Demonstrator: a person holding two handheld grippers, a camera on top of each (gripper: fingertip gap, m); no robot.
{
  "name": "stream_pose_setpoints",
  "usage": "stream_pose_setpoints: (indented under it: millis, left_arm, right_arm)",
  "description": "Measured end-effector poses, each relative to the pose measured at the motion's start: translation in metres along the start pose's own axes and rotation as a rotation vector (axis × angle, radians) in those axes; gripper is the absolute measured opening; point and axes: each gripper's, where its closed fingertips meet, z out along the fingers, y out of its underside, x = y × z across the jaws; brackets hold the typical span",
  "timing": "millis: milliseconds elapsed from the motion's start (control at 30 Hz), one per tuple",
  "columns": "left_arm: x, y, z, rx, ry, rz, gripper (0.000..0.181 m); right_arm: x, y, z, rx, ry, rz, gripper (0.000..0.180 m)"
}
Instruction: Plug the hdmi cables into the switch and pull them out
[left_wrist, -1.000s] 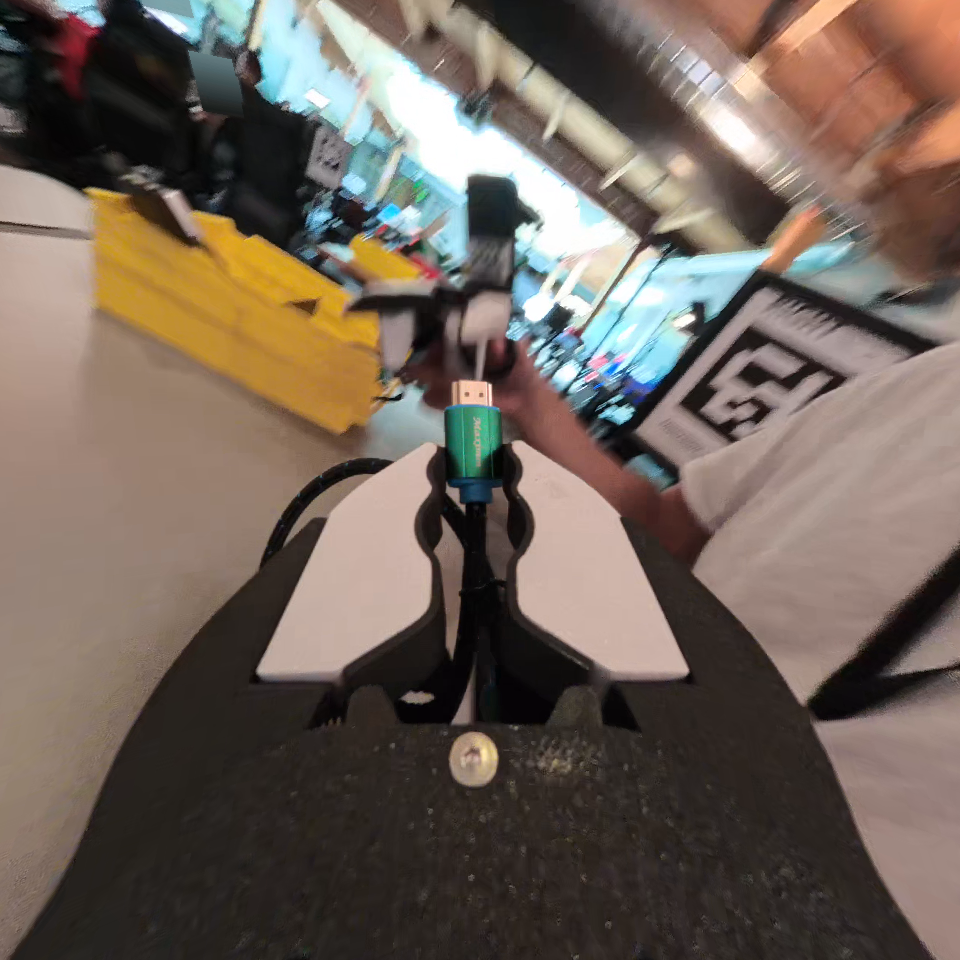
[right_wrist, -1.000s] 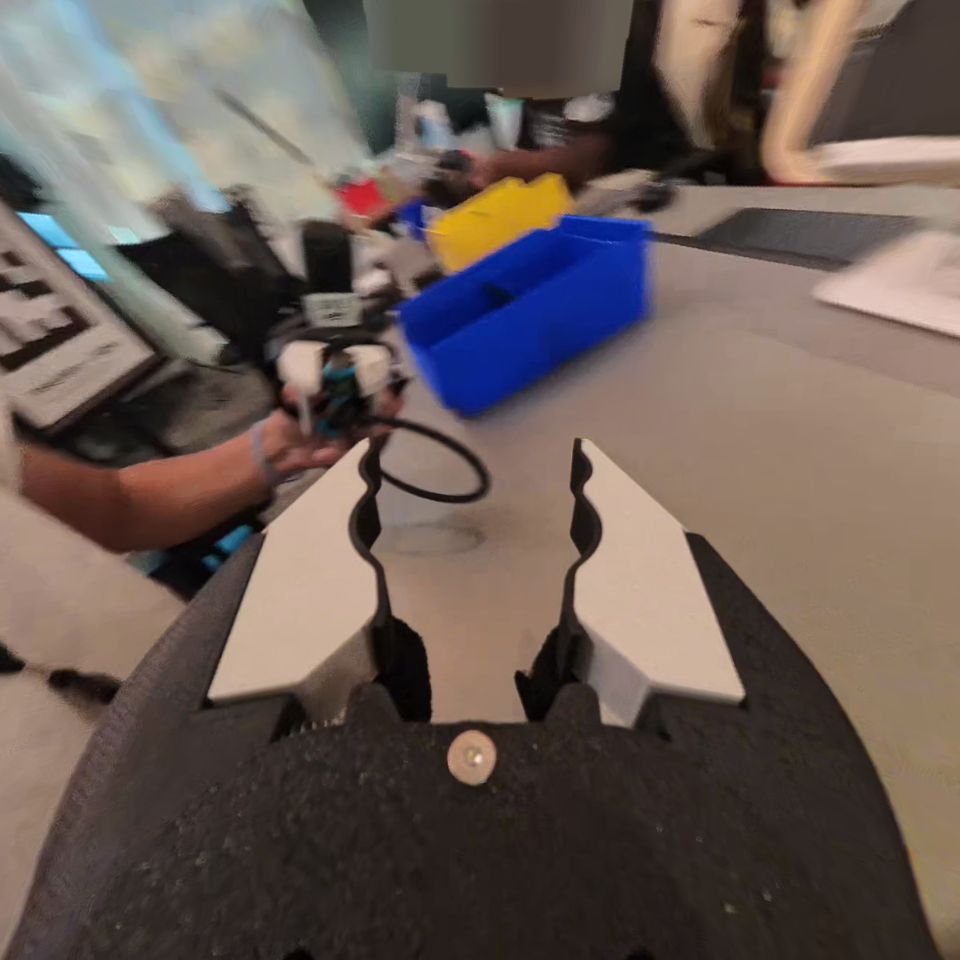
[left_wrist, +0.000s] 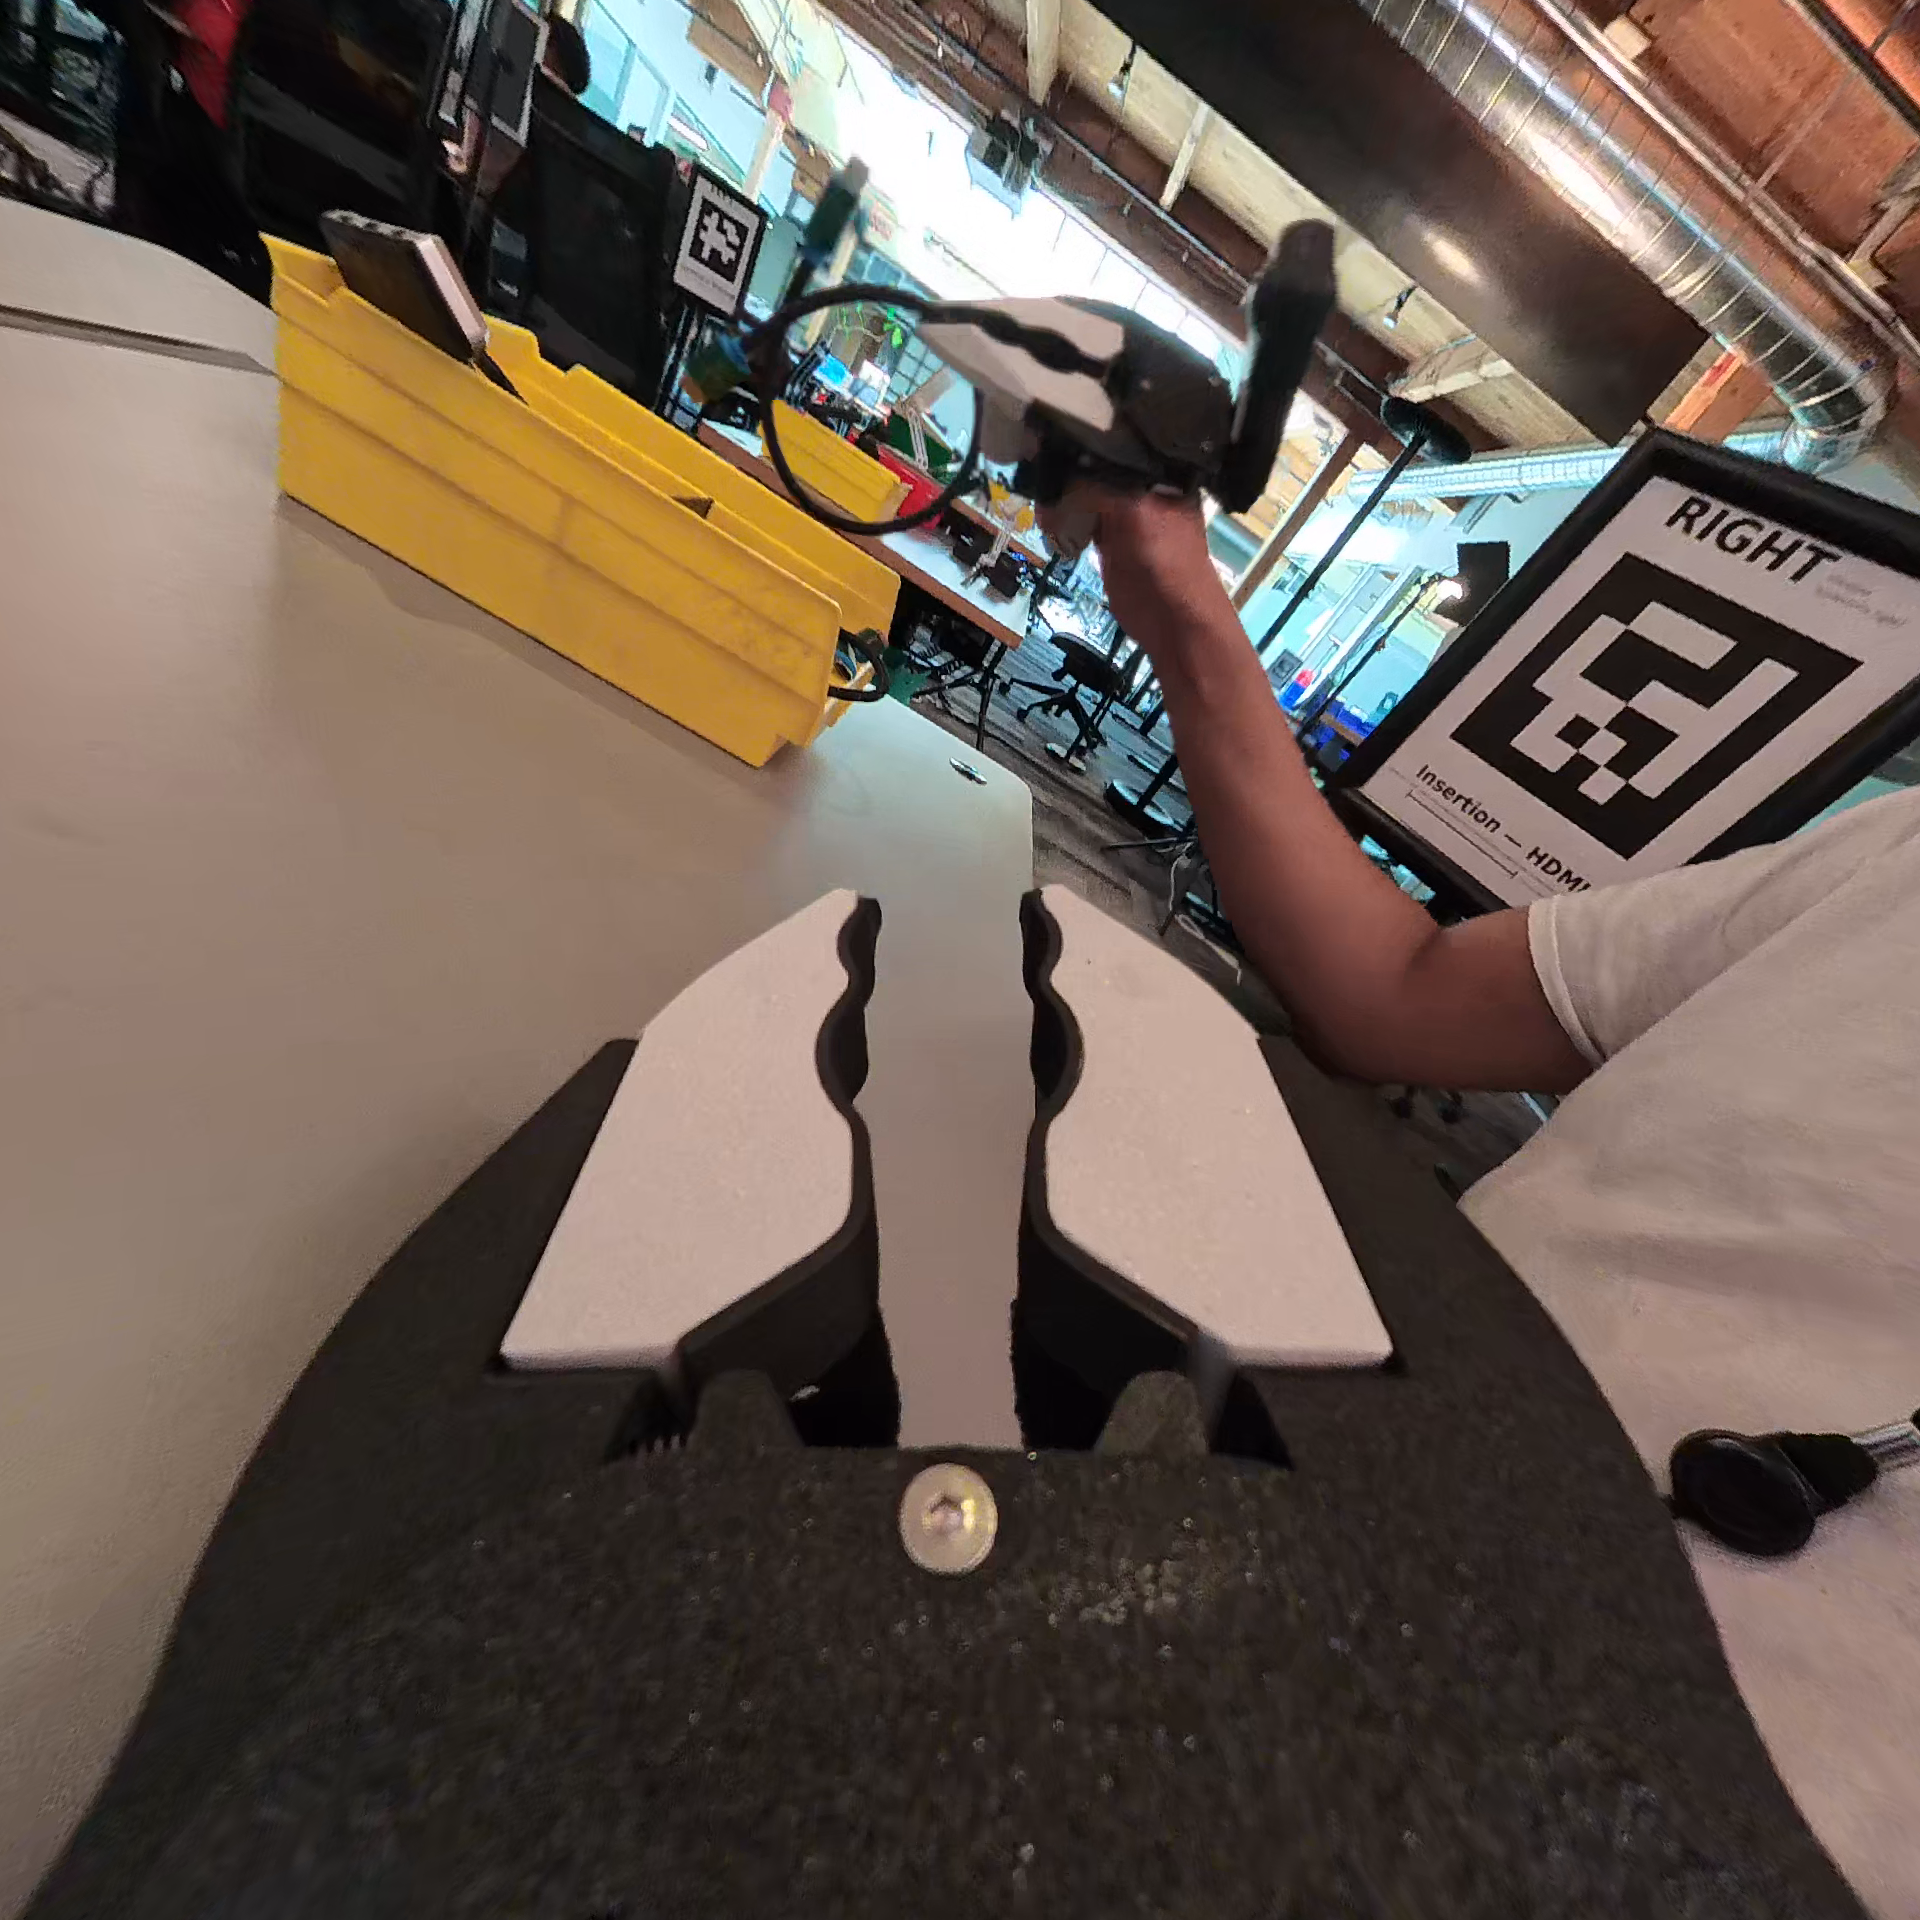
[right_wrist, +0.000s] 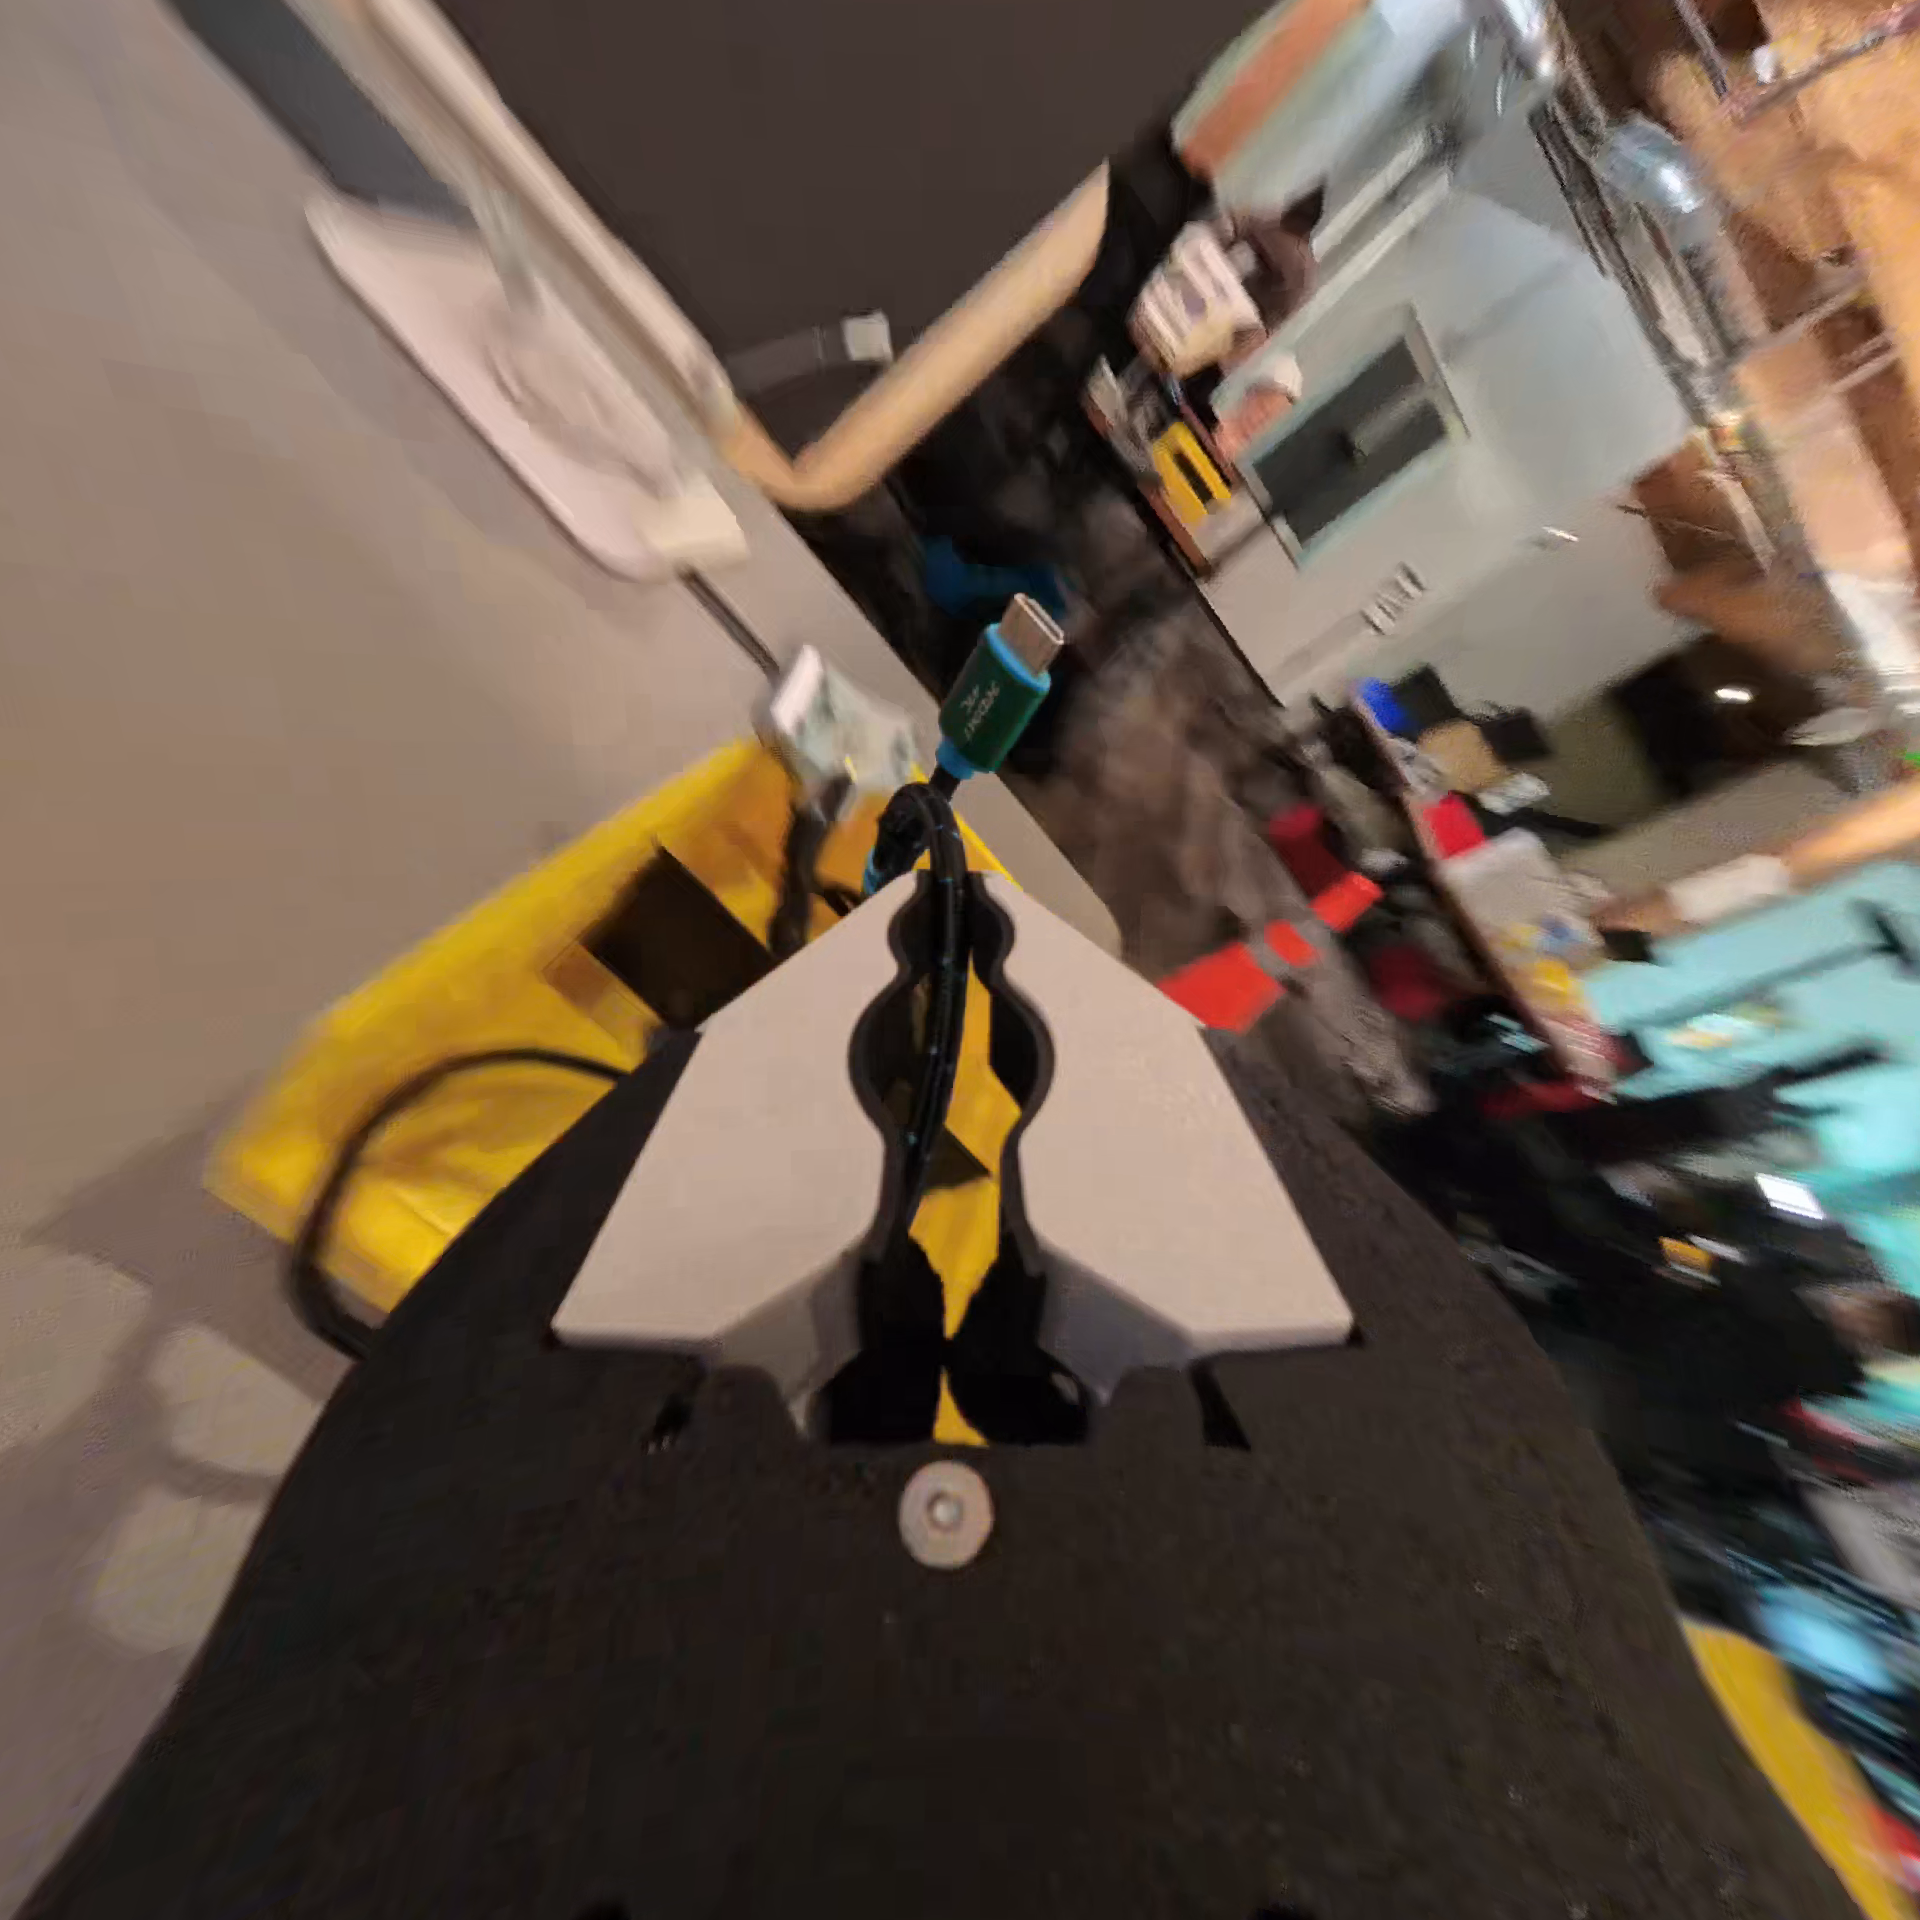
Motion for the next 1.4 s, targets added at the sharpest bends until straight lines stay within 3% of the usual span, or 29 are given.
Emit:
stream_pose_setpoints:
  millis: [100,200,333,533,767,900,1100,1200,1300,1400]
  left_arm:
    - [-0.002,0.006,0.003,-0.030,-0.012,0.004,0.027]
    - [-0.002,0.007,0.004,-0.041,-0.015,0.003,0.027]
    - [-0.002,0.011,0.005,-0.056,-0.011,-0.007,0.027]
    - [-0.002,0.012,0.003,-0.058,-0.020,-0.009,0.027]
    - [-0.001,0.016,0.006,-0.079,-0.029,-0.003,0.027]
    - [0.001,0.017,0.008,-0.089,-0.044,0.018,0.027]
    - [-0.001,0.025,0.013,-0.145,-0.087,0.039,0.027]
    - [-0.001,0.022,0.004,-0.176,-0.198,0.094,0.028]
    - [0.003,0.006,-0.023,-0.056,-0.392,0.143,0.028]
    - [0.003,-0.007,-0.068,0.020,-0.655,0.249,0.027]
  right_arm:
    - [-0.025,0.041,0.025,-0.175,-0.001,-0.224,0.006]
    - [-0.076,0.063,0.038,-0.250,-0.164,-0.292,0.006]
    - [-0.116,0.085,0.033,-0.420,-0.369,-0.163,0.007]
    - [-0.107,0.096,0.005,-0.514,-0.498,0.085,0.009]
    - [-0.109,0.127,-0.006,-0.634,-0.523,0.043,0.012]
    - [-0.090,0.119,-0.012,-0.571,-0.490,0.132,0.017]
    - [-0.111,0.104,0.006,-0.417,-0.531,0.192,0.020]
    - [-0.116,0.086,-0.013,-0.319,-0.689,0.433,0.050]
    - [-0.080,0.059,-0.034,-0.140,-0.647,0.613,0.051]
    - [-0.052,0.037,-0.047,0.023,-0.493,0.626,0.050]
